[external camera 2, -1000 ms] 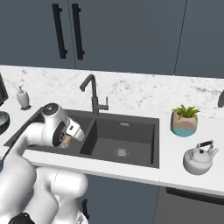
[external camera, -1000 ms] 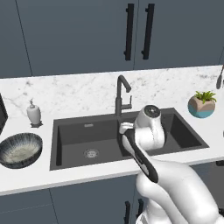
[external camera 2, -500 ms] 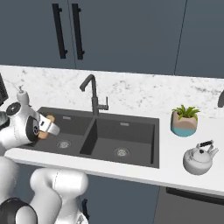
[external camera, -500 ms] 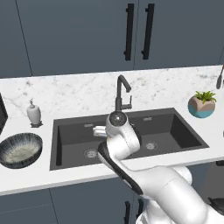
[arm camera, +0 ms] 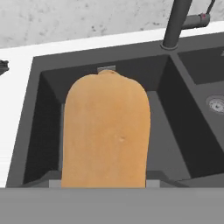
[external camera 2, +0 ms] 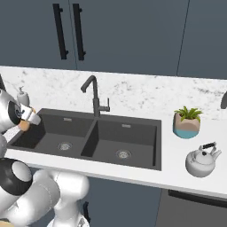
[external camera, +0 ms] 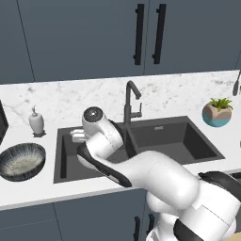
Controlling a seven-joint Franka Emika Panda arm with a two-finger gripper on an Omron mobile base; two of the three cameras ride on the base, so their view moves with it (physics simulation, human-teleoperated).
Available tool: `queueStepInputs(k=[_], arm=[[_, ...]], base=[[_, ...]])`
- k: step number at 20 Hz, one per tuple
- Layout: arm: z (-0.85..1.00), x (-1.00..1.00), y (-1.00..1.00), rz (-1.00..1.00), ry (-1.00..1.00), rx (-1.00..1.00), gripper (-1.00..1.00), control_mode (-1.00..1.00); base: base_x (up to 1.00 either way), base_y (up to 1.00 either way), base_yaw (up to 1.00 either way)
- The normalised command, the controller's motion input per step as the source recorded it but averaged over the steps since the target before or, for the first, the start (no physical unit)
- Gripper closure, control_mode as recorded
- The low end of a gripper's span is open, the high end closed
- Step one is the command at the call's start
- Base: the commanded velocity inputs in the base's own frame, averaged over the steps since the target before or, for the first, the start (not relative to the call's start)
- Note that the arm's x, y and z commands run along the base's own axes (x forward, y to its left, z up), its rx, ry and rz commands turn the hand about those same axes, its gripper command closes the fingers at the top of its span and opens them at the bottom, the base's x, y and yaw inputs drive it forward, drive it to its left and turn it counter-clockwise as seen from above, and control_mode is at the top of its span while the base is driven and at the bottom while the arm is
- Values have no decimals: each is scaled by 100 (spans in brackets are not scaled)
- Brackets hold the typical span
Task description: Pick the squash from the sink and place it in the bowl. Then pick the bowl and place it in the microwave. Then close the microwave door and press the start button.
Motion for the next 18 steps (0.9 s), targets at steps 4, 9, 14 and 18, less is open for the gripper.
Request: queueStepInputs(k=[4, 9, 14, 18], arm=[[0, 15, 100, 6, 17, -11, 100, -100], [-1, 0, 96, 0, 6, -18, 100, -100], [-12, 0, 93, 0, 3, -12, 100, -100], [-5, 0, 76, 0, 1, -5, 100, -100]], base=[[0, 0, 0], [0, 0, 0], [0, 0, 0], [0, 0, 0]])
